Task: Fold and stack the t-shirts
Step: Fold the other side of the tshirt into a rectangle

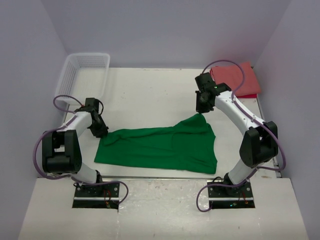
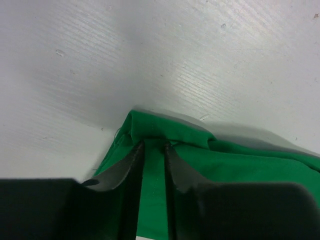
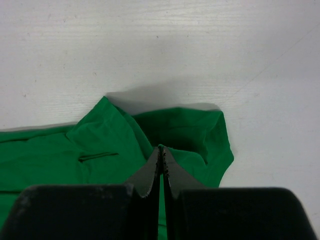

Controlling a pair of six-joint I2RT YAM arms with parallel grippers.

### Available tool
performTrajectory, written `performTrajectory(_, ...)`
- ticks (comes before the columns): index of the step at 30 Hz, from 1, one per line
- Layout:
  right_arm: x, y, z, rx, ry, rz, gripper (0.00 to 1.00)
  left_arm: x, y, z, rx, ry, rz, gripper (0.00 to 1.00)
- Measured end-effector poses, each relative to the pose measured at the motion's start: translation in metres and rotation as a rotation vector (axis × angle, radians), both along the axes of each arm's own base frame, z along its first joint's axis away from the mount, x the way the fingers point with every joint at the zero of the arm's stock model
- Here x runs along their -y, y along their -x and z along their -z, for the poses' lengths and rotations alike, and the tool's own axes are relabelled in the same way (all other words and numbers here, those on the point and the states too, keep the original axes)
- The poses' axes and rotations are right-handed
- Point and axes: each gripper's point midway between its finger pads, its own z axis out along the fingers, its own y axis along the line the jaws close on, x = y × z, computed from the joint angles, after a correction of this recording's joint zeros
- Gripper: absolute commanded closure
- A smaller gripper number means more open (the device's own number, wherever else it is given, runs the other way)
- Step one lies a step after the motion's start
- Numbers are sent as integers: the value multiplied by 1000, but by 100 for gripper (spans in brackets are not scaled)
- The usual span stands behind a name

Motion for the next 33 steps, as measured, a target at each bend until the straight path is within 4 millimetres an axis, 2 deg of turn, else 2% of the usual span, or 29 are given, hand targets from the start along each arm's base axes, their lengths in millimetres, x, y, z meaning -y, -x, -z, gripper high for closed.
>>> performTrajectory(2,-1,0,0,0,0,-2,100,-1,0,1,-1,1,-2,91)
performTrajectory(5,-2,1,0,0,1,-6,100,0,-1,1,-1,5,-2,100)
performTrajectory(10,-3,1,0,0,3,-10,100,-1,-3,-8,22,0,-3,100)
performTrajectory(12,-2,1,0,1,8,-6,100,-3,-6,-22,57,-12,-6,100)
performTrajectory(17,3,4,-3,6,27,15,100,-8,-21,-72,219,-40,-14,100)
performTrajectory(21,9,7,-12,23,44,32,100,-10,-31,-97,288,-51,-17,100)
performTrajectory(26,13,2,-25,45,59,44,100,-10,-44,-98,275,-49,-18,100)
performTrajectory(30,10,-16,-37,81,51,52,100,-11,-64,-90,243,-47,-18,100)
performTrajectory(33,10,-32,-39,90,52,57,100,-12,-78,-87,236,-48,-18,100)
